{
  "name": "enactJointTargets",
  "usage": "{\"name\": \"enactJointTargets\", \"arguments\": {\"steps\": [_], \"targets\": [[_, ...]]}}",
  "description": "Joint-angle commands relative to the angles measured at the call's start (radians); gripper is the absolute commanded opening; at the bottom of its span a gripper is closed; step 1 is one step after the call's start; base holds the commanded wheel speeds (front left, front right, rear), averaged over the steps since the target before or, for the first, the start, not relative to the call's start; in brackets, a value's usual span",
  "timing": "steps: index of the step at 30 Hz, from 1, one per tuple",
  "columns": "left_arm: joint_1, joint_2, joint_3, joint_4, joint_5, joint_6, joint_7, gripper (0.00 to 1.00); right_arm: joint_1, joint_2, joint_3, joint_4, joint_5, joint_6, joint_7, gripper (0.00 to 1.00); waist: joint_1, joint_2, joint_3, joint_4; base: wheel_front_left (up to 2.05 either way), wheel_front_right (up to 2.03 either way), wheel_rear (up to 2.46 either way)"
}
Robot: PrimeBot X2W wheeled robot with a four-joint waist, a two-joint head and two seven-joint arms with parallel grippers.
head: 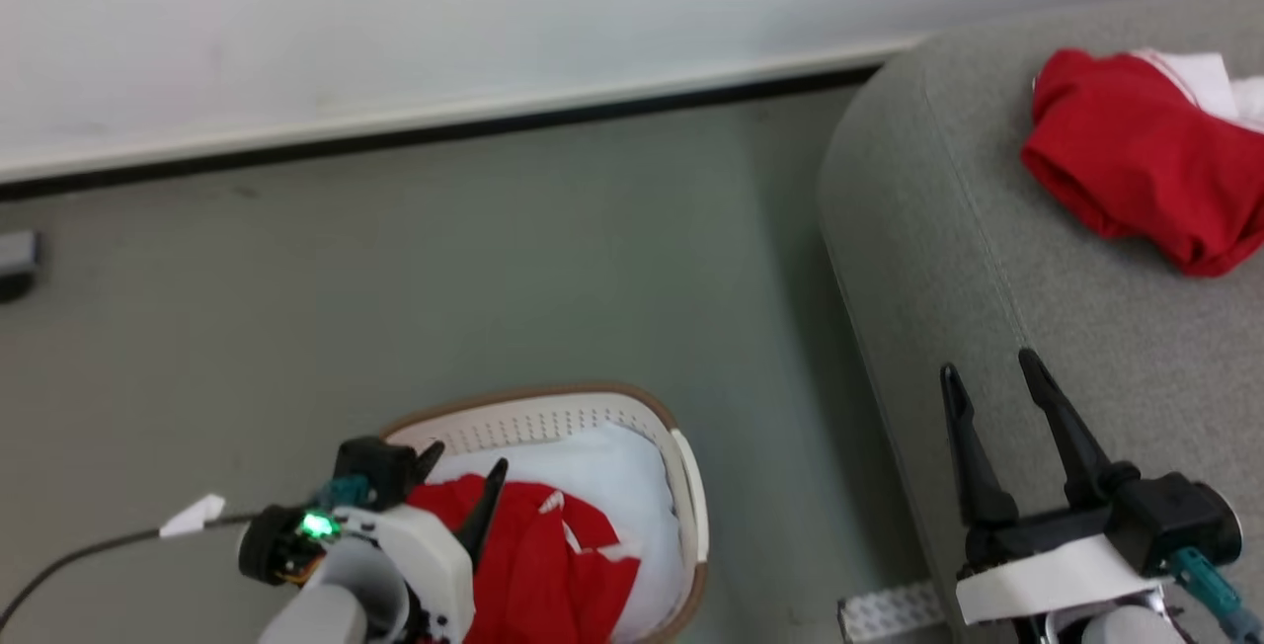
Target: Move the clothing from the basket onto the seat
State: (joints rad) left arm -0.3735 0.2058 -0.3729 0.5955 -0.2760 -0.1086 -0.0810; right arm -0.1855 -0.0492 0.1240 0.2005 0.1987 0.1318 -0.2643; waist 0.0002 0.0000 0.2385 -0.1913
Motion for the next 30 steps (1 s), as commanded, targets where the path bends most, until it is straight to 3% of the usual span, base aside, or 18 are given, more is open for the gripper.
{"name": "enactJointTargets", "arguments": {"steps": [1,15,30], "targets": [[-0.037,0.015,-0.003,0.026,0.008,0.01,0.043,1.0,-0.03,-0.002,0.009,-0.021,0.02,-0.002,0.0,1.0,-0.0002,0.0,0.107,-0.059,0.0,0.0,0.0],[-0.215,0.129,-0.03,0.159,0.057,0.01,0.248,1.0,-0.147,-0.002,0.112,-0.182,0.156,-0.002,0.0,1.0,-0.0002,0.0,0.438,-0.197,0.0,0.0,0.0],[-0.33,0.199,-0.054,0.209,0.077,0.008,0.327,1.0,-0.187,-0.002,0.143,-0.296,0.259,-0.002,0.0,1.0,-0.0002,0.0,0.615,-0.222,0.0,0.0,0.0]]}}
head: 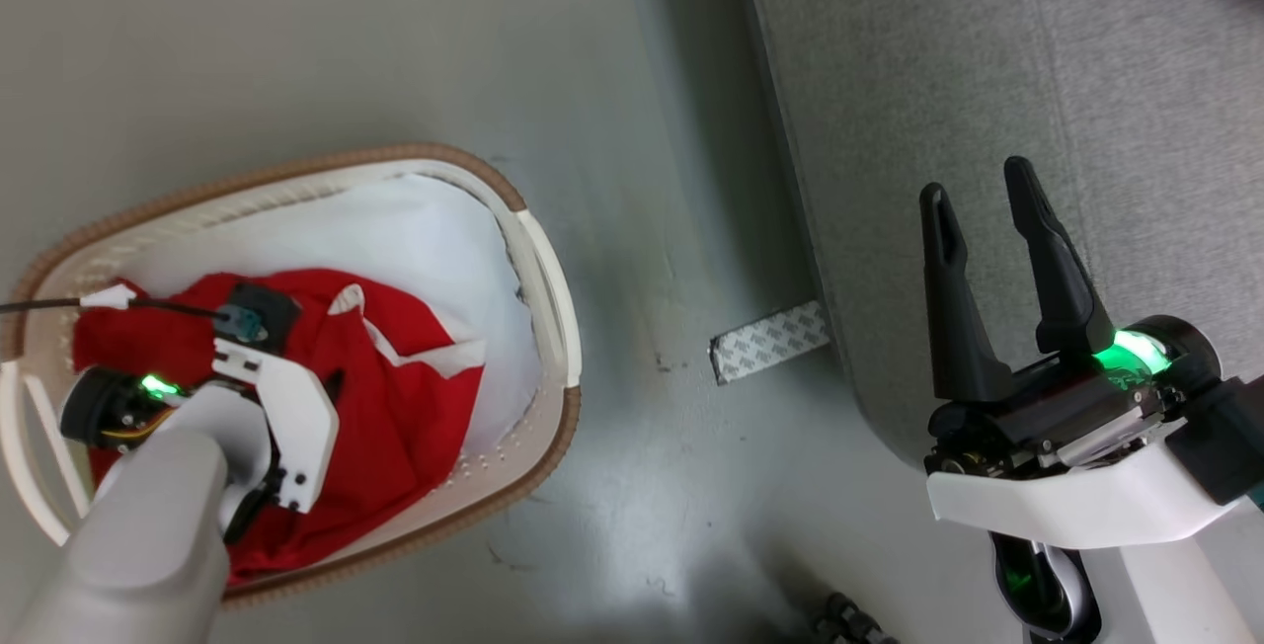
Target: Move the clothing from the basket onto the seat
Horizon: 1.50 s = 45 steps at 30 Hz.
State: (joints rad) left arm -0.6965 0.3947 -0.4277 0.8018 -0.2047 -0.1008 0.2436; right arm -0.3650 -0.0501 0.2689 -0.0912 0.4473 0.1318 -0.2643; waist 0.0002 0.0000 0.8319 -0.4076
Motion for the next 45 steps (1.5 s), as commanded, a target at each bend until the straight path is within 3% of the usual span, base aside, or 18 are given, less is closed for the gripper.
{"name": "enactJointTargets", "arguments": {"steps": [1,11,12,14,15,23,33,45], "targets": [[-0.013,0.015,-0.001,0.005,0.008,0.001,-0.001,1.0,-0.008,-0.001,-0.002,-0.008,0.012,-0.002,0.0,1.0,-0.0002,0.0,0.032,-0.007,0.0,0.0,0.0],[-0.047,0.02,-0.025,0.033,0.023,0.009,-0.023,1.0,-0.017,-0.001,-0.006,-0.029,0.017,-0.002,0.0,1.0,-0.0002,0.0,0.092,-0.016,0.0,0.0,0.0],[-0.051,0.018,-0.029,0.036,0.023,0.008,-0.026,0.75,-0.017,-0.001,-0.009,-0.029,0.015,-0.002,0.0,1.0,-0.0002,0.0,0.095,-0.015,0.0,0.0,0.0],[-0.057,0.009,-0.038,0.042,0.023,0.003,-0.029,0.1,-0.017,-0.001,-0.015,-0.027,0.008,-0.002,0.0,1.0,-0.0002,0.0,0.099,-0.011,0.0,0.0,0.0],[-0.061,0.004,-0.043,0.046,0.022,0.0,-0.032,0.0,-0.017,-0.001,-0.018,-0.025,0.006,-0.002,0.0,1.0,-0.0002,0.0,0.1,-0.008,0.0,0.0,0.0],[-0.059,-0.064,-0.037,0.089,-0.039,-0.008,-0.107,0.0,-0.009,-0.001,-0.049,0.021,0.009,-0.002,0.0,1.0,-0.0002,0.0,0.01,0.058,0.0,0.0,0.0],[0.025,-0.179,-0.048,0.154,-0.129,-0.026,-0.227,0.0,0.064,-0.002,-0.099,0.116,-0.011,-0.002,0.0,1.0,-0.0002,0.0,-0.296,0.176,0.0,0.0,0.0],[0.132,-0.247,-0.07,0.108,-0.269,-0.029,-0.298,0.0,0.189,-0.002,-0.143,0.206,-0.074,-0.002,0.0,1.0,-0.0002,0.0,-0.588,0.287,0.0,0.0,0.0]]}}
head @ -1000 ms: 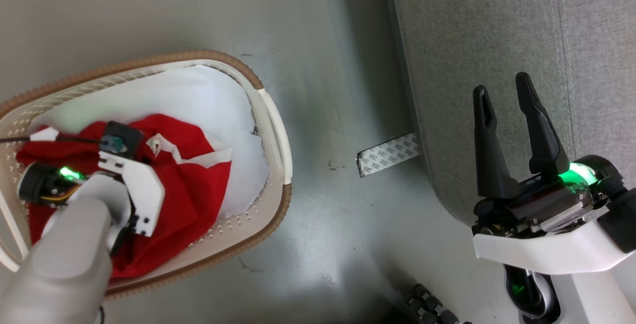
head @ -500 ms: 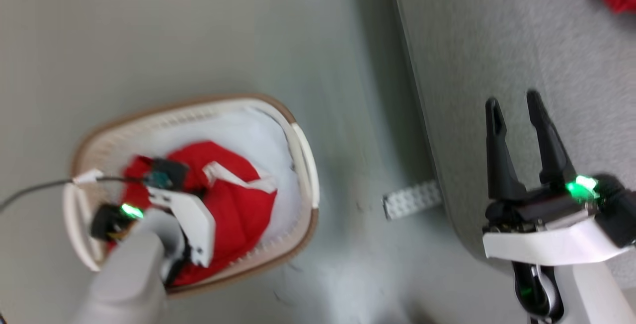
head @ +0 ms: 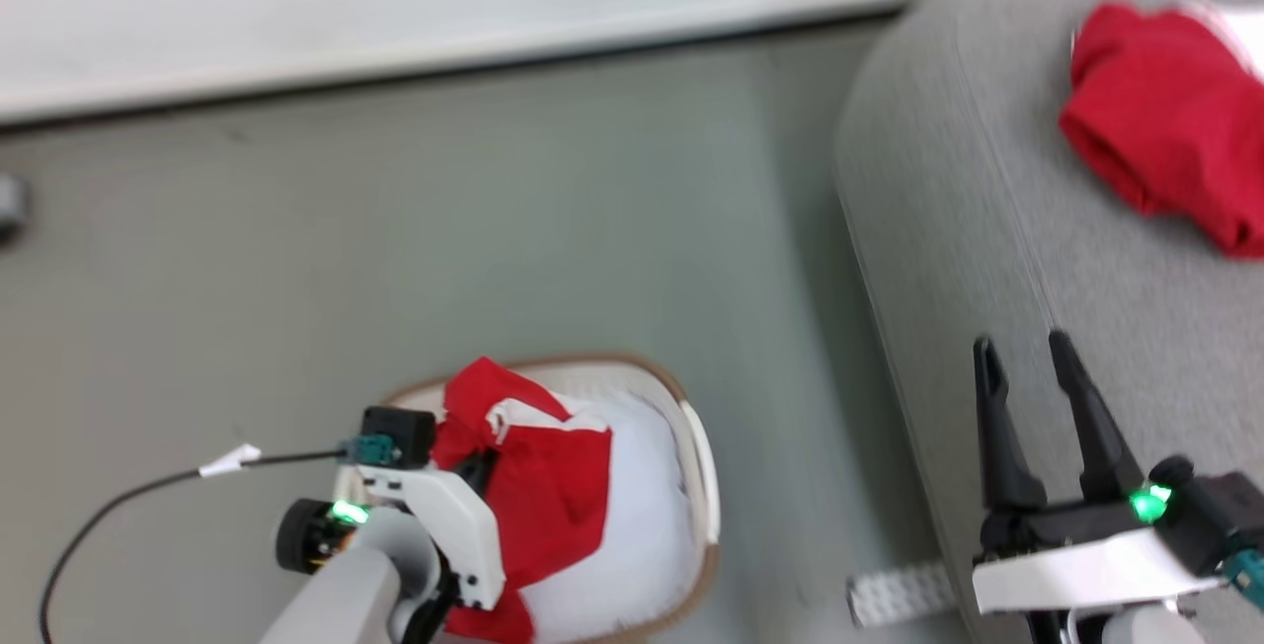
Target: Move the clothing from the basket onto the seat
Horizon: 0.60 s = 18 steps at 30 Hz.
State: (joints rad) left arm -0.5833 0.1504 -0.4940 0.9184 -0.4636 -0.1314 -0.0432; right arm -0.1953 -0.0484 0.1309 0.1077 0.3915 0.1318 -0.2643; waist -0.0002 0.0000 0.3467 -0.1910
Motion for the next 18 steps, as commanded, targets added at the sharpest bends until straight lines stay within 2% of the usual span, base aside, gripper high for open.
{"name": "enactJointTargets", "arguments": {"steps": [1,13,18], "targets": [[0.025,-0.003,-0.007,-0.017,-0.019,0.002,-0.016,0.0,0.029,-0.004,-0.008,0.011,-0.021,-0.002,0.0,1.0,0.0002,0.0,-0.117,0.076,0.0,0.0,0.0],[0.07,-0.011,-0.002,-0.141,-0.082,0.006,-0.047,0.0,0.113,-0.004,-0.016,0.054,-0.036,-0.002,0.0,1.0,0.0002,0.0,-0.27,0.127,0.0,0.0,0.0],[0.083,-0.004,0.01,-0.217,-0.094,0.026,-0.037,0.0,0.136,-0.004,-0.006,0.063,-0.037,-0.002,0.0,1.0,0.0002,0.0,-0.321,0.132,0.0,0.0,0.0]]}}
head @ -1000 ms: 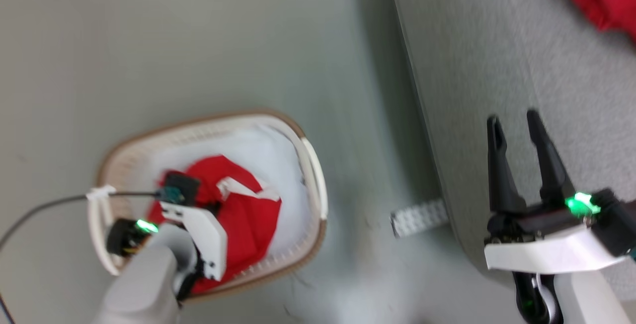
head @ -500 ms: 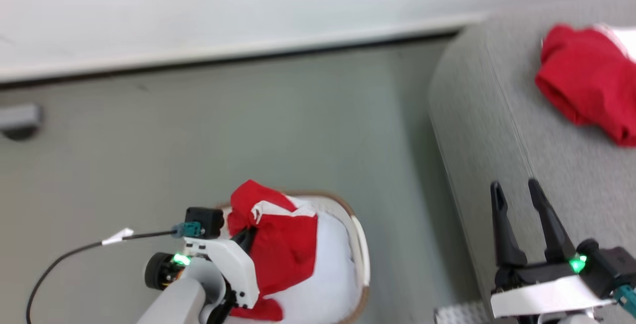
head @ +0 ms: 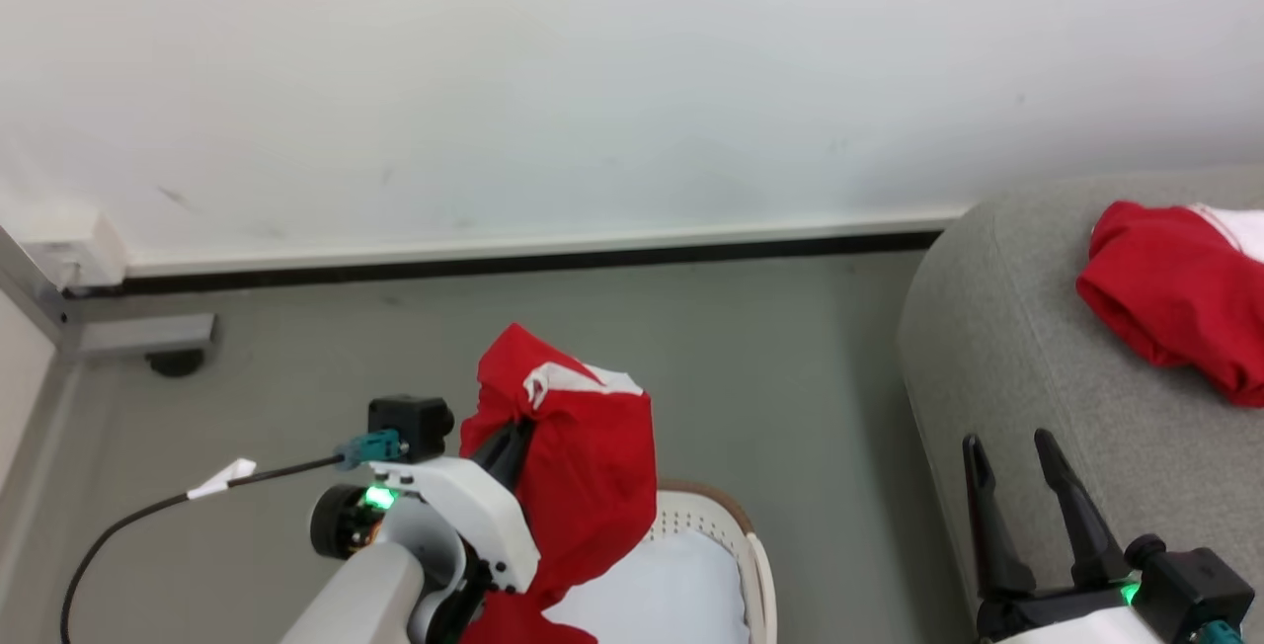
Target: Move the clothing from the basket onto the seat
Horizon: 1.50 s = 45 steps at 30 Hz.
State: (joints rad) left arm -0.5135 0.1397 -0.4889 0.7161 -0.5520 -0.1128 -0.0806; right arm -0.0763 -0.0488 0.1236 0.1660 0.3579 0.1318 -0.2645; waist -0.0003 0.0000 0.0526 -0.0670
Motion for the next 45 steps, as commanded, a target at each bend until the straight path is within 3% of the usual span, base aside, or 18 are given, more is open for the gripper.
{"name": "enactJointTargets", "arguments": {"steps": [1,16,27,34,45], "targets": [[0.015,0.009,0.008,-0.033,-0.008,0.01,0.003,0.0,0.023,-0.003,0.003,0.006,-0.003,-0.002,0.0,1.0,0.0003,0.0,-0.036,0.008,0.0,0.0,0.0],[0.028,0.066,0.042,-0.333,-0.03,0.076,0.061,0.0,0.058,-0.003,0.032,0.019,-0.001,-0.002,0.0,1.0,0.0003,0.0,-0.099,0.009,0.0,0.0,0.0],[0.071,0.087,0.039,-0.493,-0.055,0.098,0.111,0.0,0.016,-0.003,0.163,0.016,-0.01,-0.002,0.0,1.0,0.0003,0.0,-0.094,-0.003,0.0,0.0,0.0],[0.096,0.063,0.017,-0.592,-0.101,0.065,0.133,0.0,-0.057,-0.004,0.308,0.074,0.015,-0.002,0.0,1.0,0.0003,0.0,-0.082,-0.002,0.0,0.0,0.0],[0.116,0.054,-0.027,-0.712,-0.156,0.032,0.184,0.0,-0.18,-0.087,0.484,0.139,0.157,-0.002,0.0,1.0,0.0003,0.0,-0.076,0.006,0.0,0.0,0.0]]}}
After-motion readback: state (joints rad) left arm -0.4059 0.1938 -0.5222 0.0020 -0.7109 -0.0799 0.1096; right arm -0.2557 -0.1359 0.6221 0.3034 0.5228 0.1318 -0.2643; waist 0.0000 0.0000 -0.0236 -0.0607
